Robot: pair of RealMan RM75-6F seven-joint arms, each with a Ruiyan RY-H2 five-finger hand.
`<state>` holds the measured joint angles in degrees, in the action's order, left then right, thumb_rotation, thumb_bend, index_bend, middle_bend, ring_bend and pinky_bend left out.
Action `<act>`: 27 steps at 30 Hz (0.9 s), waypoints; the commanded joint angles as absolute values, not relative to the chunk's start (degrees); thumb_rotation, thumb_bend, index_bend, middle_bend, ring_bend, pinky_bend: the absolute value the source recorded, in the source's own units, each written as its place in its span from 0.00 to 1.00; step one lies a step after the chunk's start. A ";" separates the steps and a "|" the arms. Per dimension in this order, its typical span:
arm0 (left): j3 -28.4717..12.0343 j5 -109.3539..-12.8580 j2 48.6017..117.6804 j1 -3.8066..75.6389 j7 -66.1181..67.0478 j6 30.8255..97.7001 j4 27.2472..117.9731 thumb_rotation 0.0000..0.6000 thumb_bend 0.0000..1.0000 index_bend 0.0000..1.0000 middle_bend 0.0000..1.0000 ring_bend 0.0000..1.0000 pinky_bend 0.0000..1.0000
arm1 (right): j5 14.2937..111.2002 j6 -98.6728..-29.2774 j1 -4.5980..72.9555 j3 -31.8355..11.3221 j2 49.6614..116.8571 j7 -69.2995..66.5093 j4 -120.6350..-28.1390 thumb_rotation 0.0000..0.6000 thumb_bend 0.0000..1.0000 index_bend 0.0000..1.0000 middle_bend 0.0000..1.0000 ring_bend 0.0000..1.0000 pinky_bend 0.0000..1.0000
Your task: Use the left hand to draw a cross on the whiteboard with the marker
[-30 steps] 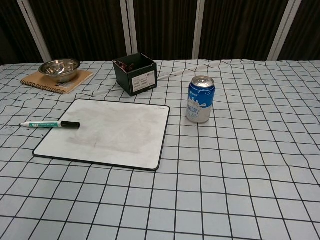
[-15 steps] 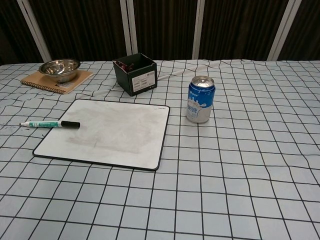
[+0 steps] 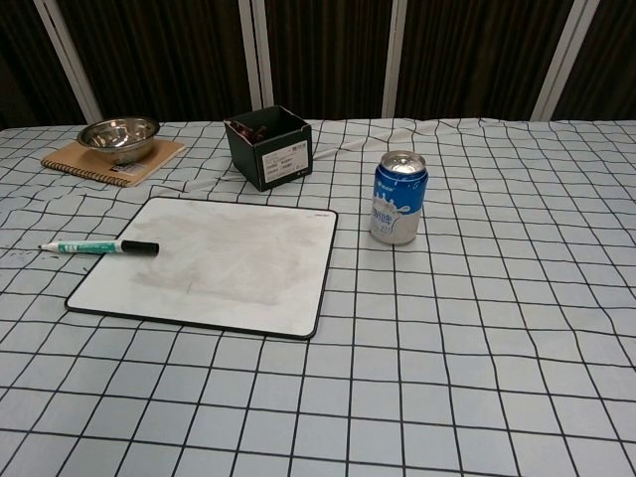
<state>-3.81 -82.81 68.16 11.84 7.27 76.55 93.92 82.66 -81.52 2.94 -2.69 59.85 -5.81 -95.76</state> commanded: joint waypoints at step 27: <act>-13.79 -55.54 90.46 35.68 32.09 52.53 71.50 1.00 0.36 0.44 0.04 0.00 0.00 | 80.52 -79.11 3.06 -2.87 58.39 -9.77 -96.33 1.00 0.35 0.00 0.00 0.00 0.00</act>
<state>-13.82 -56.37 89.35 34.86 31.20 52.99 72.72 80.53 -79.12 3.08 -2.88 58.41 -9.76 -96.32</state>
